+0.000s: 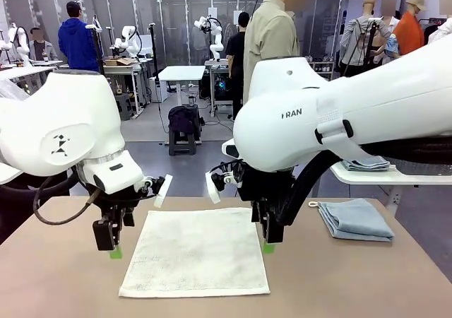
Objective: Fold the towels and place them in the basket.
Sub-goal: When a person lays out a Towel with hook on the table, fold it in half twice.
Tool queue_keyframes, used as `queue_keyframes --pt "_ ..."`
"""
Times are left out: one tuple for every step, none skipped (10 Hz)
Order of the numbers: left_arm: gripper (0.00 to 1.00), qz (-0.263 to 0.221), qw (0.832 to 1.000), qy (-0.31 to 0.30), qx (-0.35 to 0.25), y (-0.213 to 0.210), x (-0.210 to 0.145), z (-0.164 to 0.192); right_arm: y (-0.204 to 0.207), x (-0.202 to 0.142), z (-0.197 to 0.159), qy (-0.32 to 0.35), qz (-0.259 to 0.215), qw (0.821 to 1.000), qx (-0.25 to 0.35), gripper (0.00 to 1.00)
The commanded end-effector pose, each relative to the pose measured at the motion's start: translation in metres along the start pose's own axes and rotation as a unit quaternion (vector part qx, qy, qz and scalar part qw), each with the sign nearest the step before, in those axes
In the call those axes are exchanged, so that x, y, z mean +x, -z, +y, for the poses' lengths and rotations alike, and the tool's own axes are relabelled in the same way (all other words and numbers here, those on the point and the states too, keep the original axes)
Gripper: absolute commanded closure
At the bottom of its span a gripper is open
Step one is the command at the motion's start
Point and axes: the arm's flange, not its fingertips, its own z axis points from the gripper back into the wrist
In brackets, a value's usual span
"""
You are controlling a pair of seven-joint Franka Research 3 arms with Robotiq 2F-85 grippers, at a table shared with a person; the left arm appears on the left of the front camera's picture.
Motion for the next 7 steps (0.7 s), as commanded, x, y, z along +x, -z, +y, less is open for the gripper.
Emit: queue_keyframes --pt "0.00 -0.011 1.000 0.007 0.010 0.010 -0.006 -0.009 0.021 -0.003 -0.002 -0.018 -0.019 1.000 0.001 0.00" --pt "0.00 -0.007 1.000 0.008 0.009 0.017 -0.008 -0.011 0.033 -0.002 -0.003 -0.018 -0.020 1.000 0.002 0.00" --pt "0.00 -0.006 1.000 0.009 0.010 0.025 -0.008 -0.014 0.049 -0.001 -0.005 -0.010 -0.023 1.000 -0.009 0.00" --pt "0.00 -0.007 1.000 0.009 0.011 0.033 -0.011 -0.015 0.063 -0.002 -0.007 -0.003 -0.028 1.000 -0.015 0.00" --pt "0.00 -0.013 1.000 0.010 0.010 0.041 -0.014 -0.016 0.075 -0.002 -0.010 0.001 -0.032 0.999 -0.017 0.00" --pt "0.00 -0.016 1.000 0.002 0.011 0.051 -0.017 -0.017 0.086 -0.003 -0.013 0.011 -0.029 0.999 -0.019 0.00" --pt "0.00 -0.020 1.000 0.000 0.007 0.063 -0.019 -0.016 0.096 -0.006 -0.016 0.022 -0.022 0.999 -0.020 0.00"
